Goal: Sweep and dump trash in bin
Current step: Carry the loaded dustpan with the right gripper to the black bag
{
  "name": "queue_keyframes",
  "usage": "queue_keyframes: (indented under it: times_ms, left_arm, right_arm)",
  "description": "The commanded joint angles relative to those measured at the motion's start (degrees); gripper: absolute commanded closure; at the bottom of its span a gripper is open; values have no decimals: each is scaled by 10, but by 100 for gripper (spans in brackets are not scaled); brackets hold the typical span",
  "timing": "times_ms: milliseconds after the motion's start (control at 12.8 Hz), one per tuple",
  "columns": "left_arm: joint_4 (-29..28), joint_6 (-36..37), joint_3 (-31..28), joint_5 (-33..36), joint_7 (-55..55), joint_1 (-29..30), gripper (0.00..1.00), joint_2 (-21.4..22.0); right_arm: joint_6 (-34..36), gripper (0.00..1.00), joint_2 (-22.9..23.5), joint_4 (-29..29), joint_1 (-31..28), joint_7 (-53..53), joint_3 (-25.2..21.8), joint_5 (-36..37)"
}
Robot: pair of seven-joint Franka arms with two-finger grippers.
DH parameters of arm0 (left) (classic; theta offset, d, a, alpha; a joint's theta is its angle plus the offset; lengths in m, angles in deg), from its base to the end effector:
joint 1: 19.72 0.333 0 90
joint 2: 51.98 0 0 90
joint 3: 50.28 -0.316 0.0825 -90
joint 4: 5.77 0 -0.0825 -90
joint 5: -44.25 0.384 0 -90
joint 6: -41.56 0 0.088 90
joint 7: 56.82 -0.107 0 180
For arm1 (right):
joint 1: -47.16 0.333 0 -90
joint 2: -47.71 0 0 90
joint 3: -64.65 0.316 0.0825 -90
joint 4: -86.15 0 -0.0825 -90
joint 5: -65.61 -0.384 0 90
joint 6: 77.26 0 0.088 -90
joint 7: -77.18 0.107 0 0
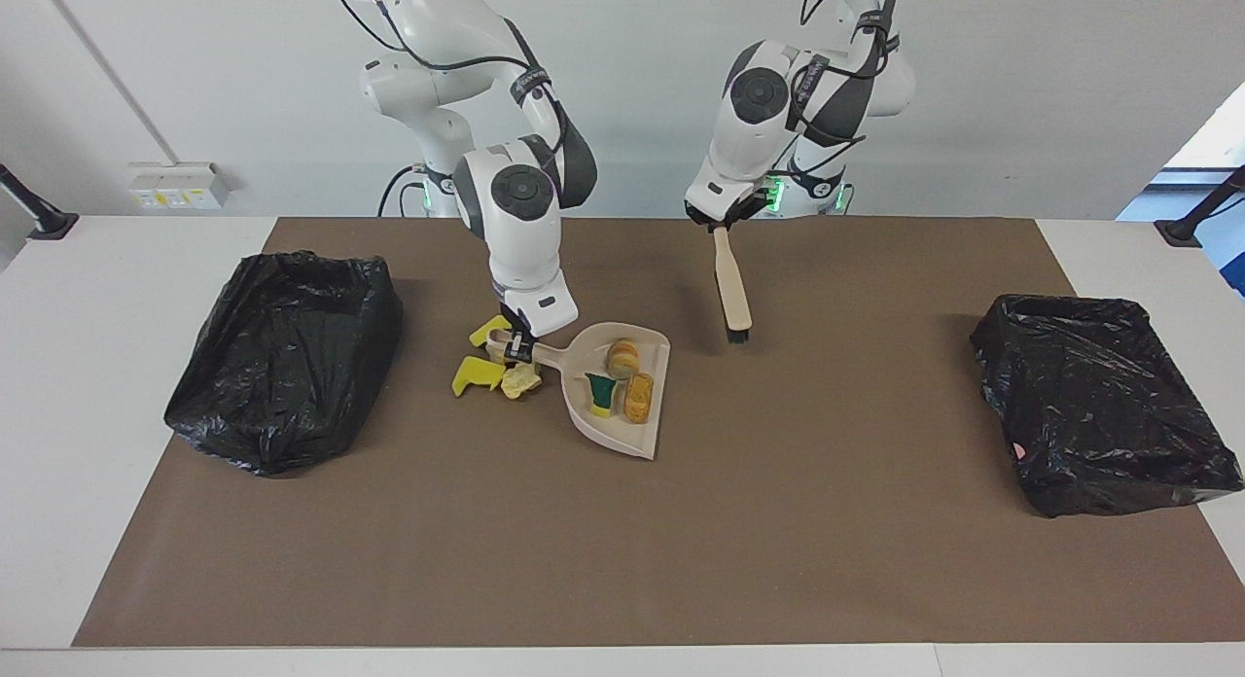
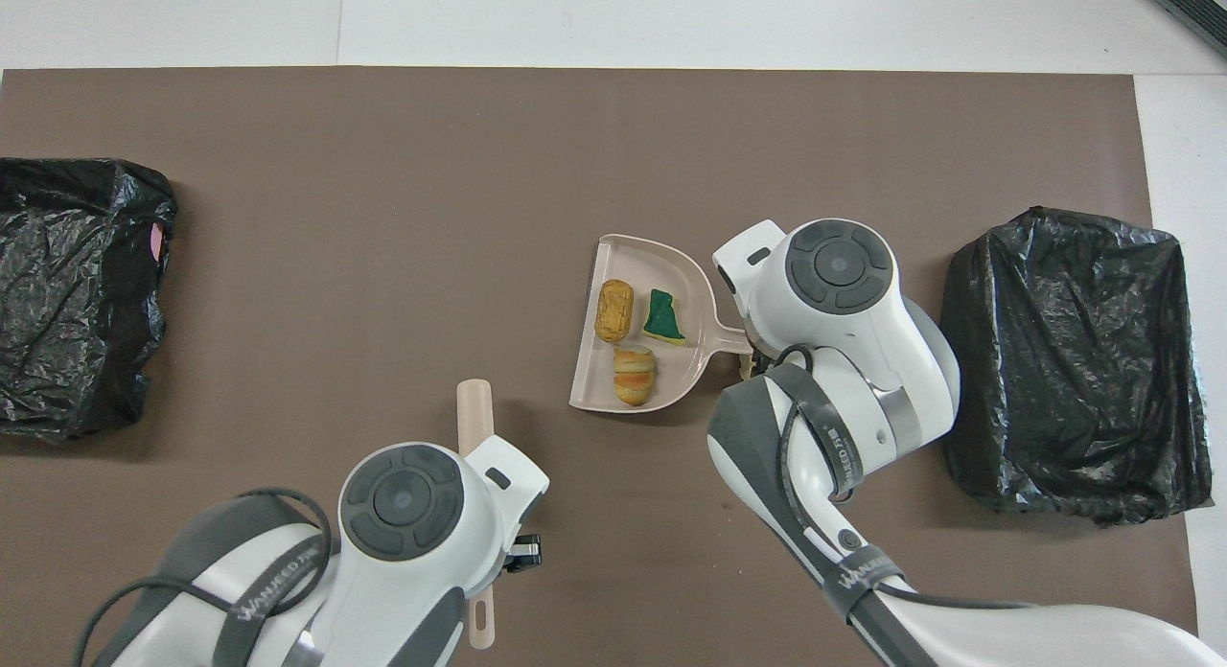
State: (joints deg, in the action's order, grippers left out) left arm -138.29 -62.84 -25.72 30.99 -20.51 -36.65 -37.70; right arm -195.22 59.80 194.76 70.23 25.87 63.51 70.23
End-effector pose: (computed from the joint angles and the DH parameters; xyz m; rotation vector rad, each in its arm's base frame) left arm 0.3167 -0.3097 0.4156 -3.0418 -0.0333 0.4155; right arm 0.5599 0.2213 0.3887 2.4350 1.8862 -0.1004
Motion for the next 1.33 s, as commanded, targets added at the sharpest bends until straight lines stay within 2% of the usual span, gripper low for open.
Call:
queue_keyframes:
  times_ms: [0, 312, 468, 624, 936, 1249]
  left_arm:
    - [-70, -43, 49, -4, 30, -8, 100, 74]
    - [-116, -86, 115, -66, 69, -29, 100, 109]
    - [-138, -118, 144, -91, 70, -31, 100, 110]
    - [-154, -151, 155, -117, 71, -36, 100, 109]
    - [-161, -151, 155, -155, 70, -36, 100, 102]
    - [-163, -150, 155, -157, 61, -33, 100, 89]
  right_arm:
    - [6, 100, -28, -14, -28, -28, 5, -26]
    - [14, 100, -45, -34, -67, -54, 5, -46]
    - [60, 100, -59, -59, -93, -79, 4, -47]
    - [94, 100, -87, -61, -129, -108, 4, -47]
    - [157, 100, -101, -90, -251, -237, -3, -97]
    - [186, 100, -104, -94, -361, -372, -9, -81]
